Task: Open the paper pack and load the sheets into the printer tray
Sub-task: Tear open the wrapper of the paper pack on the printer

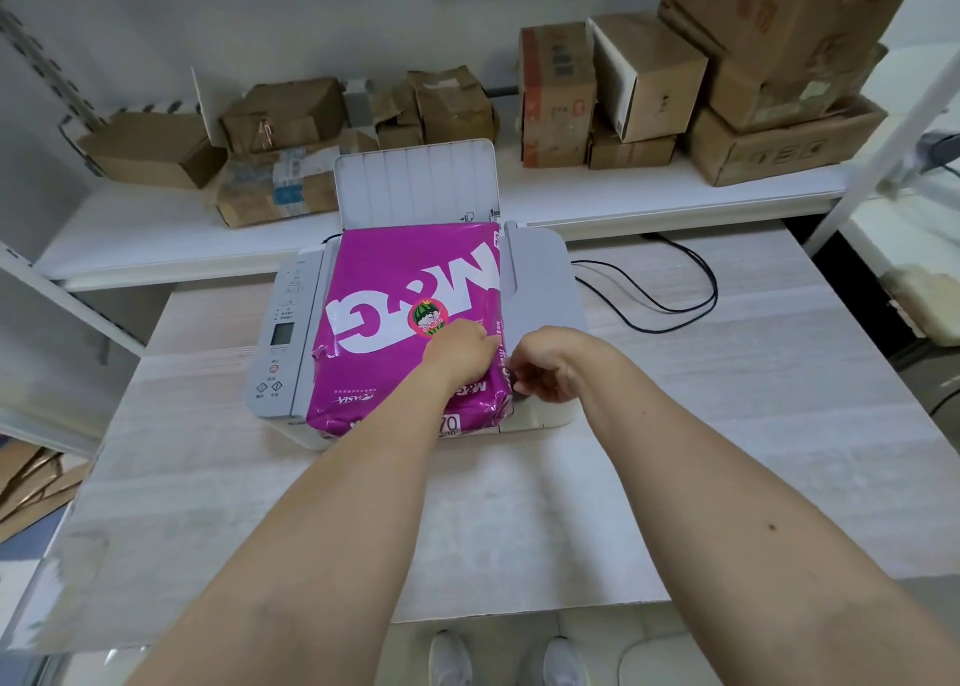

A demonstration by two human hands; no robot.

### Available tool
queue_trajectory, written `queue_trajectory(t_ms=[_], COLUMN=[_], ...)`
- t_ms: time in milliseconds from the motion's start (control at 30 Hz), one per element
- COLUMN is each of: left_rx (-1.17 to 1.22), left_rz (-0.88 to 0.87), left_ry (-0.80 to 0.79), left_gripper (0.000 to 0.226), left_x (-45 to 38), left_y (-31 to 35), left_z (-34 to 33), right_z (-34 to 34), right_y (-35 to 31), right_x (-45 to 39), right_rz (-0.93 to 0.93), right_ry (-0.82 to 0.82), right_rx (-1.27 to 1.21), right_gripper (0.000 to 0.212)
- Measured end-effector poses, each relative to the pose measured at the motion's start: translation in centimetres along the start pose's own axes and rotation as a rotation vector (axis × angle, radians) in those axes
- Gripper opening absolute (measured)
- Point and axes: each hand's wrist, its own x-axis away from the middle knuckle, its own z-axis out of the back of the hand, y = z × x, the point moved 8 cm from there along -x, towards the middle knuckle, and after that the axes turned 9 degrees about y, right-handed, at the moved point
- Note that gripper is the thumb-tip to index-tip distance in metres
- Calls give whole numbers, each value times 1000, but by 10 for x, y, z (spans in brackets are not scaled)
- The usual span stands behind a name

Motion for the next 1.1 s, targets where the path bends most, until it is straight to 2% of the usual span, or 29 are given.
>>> queue_trajectory(t_ms=[633,700,800,867,900,967,1033,1100], left_rx=[221,225,251,272,277,281,292,310], left_rz=[143,150,178,181,179,178,176,173], left_ry=[-28,-30,-37,-46,-52,-76,-93,-86], left_gripper=[41,40,33,31,30,29,28,29], left_x=[-8,-8,-10,-10,-10,-9,-7,-7], left_y=[-15,-15,-17,-18,-18,-17,-16,-17], left_z=[-7,-7,-7,-7,-7,-8,-10,-9], right_z=[-4,-1,9,19,20,14,2,-1], right_y=[21,19,16,14,11,1,-9,-15], right_x=[4,0,-4,-8,-6,0,7,14], right_rz=[-60,-18,65,185,277,515,713,802], right_ry=[-180,-150,-102,-54,-42,19,166,327], right_rx=[-4,-32,-233,-292,-242,59,408,537], right_gripper=[18,12,17,17,21,20,9,7])
